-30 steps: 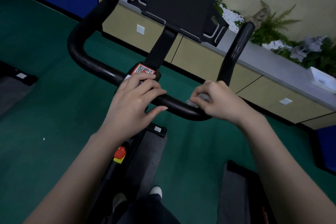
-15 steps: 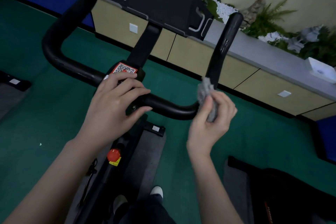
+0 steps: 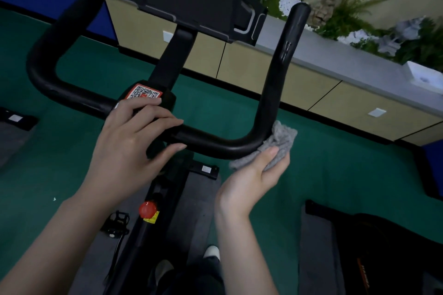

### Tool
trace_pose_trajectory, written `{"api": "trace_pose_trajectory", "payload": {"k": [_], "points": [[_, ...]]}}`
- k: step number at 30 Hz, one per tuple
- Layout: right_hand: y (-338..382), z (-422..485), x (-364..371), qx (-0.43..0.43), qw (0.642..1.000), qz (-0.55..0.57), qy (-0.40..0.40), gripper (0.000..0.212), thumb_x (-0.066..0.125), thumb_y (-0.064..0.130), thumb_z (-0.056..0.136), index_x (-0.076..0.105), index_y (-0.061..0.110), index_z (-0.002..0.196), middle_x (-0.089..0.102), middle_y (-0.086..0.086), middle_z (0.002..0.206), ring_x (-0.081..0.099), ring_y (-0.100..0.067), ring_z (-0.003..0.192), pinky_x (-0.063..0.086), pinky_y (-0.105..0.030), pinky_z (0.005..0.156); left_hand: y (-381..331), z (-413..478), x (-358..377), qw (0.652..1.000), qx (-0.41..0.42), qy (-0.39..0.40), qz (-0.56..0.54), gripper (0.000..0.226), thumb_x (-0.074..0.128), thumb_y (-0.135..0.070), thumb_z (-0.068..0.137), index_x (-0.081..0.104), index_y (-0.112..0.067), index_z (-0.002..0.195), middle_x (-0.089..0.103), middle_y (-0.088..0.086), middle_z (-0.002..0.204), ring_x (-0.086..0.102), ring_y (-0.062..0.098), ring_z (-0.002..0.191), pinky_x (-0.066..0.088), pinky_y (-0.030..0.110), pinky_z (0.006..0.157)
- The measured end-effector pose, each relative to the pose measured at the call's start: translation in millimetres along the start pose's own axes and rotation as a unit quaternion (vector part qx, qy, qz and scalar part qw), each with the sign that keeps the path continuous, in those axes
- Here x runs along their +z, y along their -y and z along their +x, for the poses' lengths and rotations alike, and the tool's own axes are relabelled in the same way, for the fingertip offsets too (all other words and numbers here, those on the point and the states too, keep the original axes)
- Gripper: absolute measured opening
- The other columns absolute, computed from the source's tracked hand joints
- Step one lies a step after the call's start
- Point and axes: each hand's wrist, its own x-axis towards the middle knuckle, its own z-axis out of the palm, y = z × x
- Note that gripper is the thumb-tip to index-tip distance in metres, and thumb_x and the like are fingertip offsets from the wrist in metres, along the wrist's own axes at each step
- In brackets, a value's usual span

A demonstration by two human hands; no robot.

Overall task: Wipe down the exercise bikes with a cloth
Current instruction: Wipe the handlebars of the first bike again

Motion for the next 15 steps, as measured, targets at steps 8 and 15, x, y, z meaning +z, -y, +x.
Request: {"api": "trace_pose_trajectory", "payload": {"k": [8,15], "points": [[-0.2,-15.5,-8.3,0.157,0.983,0.088,0.027,0.024,0.042,0.028,0.101,0.057,0.032,0.119,0.068,0.012,0.115,0.062,-0.005,0.110,0.045,-0.031,0.097,-0.9,0.4,-0.3,1.000,-0.003,0.006,0.006,0.040,0.060,-0.044,0.085,0.070,-0.012,0.107,0.066,-0.001,0.105,0.049,0.028,0.115,0.041,0.047,0.094],[10.8,-3.1,-10.8,0.287,0.938,0.181,0.075,0.028,0.040,0.021,0.102,0.057,0.012,0.124,0.070,-0.005,0.112,0.068,-0.011,0.099,0.056,-0.029,0.085,-2.9,0.9,-2.5,1.000,-0.009,0.016,0.005,0.044,0.058,-0.047,0.085,0.069,-0.011,0.109,0.065,0.000,0.106,0.048,0.028,0.117,0.038,0.047,0.097]]}}
